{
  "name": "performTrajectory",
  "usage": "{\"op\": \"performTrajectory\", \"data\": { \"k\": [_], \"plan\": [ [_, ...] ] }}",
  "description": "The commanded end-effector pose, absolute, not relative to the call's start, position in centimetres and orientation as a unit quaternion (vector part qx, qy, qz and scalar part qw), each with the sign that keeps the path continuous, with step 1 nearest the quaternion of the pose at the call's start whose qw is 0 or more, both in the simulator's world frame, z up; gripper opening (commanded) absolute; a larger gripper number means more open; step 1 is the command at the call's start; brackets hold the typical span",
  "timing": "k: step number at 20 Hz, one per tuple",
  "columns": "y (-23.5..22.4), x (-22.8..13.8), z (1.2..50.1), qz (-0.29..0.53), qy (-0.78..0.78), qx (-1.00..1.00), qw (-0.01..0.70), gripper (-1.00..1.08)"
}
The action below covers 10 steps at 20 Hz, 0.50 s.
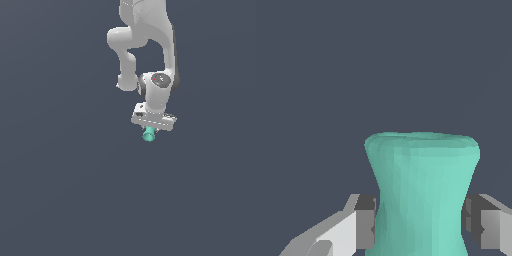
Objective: Pick up the object and move it to a goal position.
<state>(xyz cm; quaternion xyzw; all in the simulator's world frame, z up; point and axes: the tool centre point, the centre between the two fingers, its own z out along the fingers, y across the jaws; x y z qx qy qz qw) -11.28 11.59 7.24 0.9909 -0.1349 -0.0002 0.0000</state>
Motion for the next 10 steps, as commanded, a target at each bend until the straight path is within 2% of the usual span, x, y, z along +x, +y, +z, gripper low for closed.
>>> {"op": "performTrajectory", "data": {
  "k": [1,10],
  "plan": [
    [12.0,-12.4,7.5,0.000,-0.135,0.991,0.000,-1.00],
    [12.7,-14.0,7.9,0.000,-0.135,0.991,0.000,-1.00]
  ]
}}
